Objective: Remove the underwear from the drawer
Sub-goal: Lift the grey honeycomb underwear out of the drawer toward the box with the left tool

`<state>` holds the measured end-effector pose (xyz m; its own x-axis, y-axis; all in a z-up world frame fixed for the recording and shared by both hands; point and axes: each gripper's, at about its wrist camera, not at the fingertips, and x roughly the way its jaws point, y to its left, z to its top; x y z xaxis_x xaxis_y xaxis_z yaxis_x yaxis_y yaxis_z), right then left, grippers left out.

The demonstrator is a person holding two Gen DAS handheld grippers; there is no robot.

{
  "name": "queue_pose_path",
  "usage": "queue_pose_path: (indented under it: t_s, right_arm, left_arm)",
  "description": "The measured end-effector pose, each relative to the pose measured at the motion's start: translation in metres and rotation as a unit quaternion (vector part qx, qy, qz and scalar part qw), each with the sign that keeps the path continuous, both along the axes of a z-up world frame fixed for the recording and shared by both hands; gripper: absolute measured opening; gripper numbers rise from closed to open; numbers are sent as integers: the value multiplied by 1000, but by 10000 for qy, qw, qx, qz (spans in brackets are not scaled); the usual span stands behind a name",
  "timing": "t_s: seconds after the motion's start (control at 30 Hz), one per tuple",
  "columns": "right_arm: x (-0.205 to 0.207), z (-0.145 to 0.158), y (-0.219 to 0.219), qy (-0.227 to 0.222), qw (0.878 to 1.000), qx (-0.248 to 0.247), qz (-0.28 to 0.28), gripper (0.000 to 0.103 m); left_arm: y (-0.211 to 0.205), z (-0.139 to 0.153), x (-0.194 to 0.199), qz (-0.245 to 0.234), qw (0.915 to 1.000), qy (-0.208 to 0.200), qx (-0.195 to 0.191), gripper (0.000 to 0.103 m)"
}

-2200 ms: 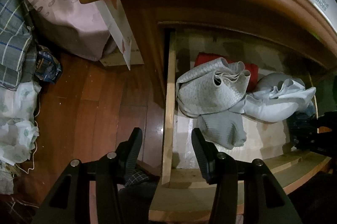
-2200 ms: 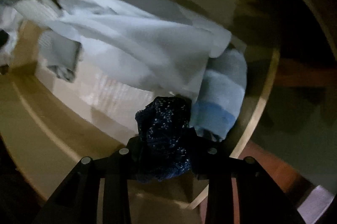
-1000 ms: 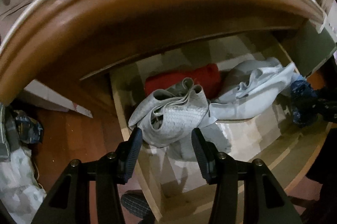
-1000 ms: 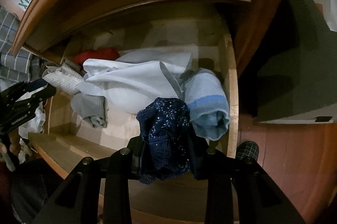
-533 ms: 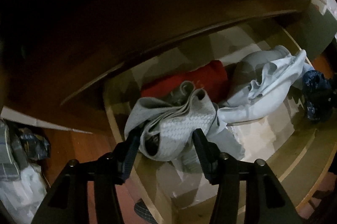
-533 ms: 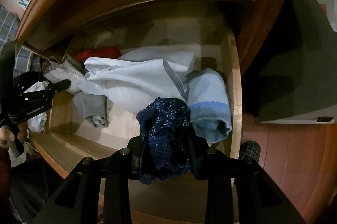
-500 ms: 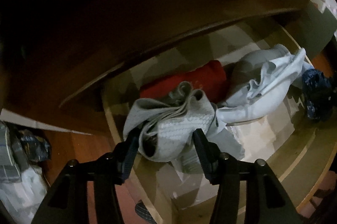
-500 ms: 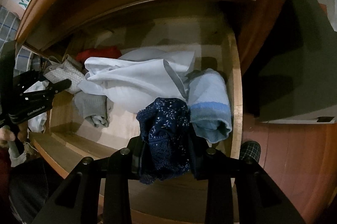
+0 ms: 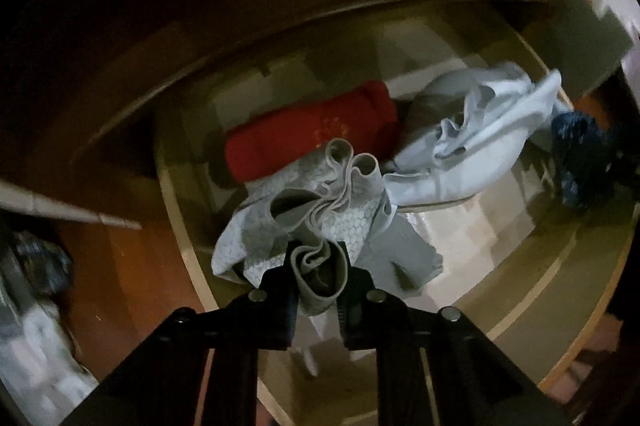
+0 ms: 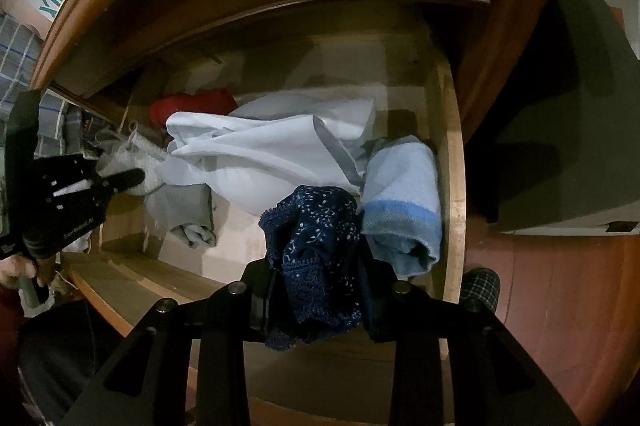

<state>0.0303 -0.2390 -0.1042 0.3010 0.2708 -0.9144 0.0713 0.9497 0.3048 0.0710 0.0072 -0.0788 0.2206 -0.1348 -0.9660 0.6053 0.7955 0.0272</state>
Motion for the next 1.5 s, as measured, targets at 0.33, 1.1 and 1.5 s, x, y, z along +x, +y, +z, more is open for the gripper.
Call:
queue_pose_path:
  t_s: [0.33,1.1,1.5]
  right_arm:
    - [-1,4,2,-119,9999,-91,5,30]
    - [-2,-1,17,-131,9946,-949,393,30]
    - [-2,-9,14,40,9918,-1227,343,30]
  left_arm:
    - [17,33,-11,656,9963,-44,-560,14]
    - [38,126,-41,1594,9807,-572,-975,14]
    - [44,211,-54,1652,9723,-959,-1344,14]
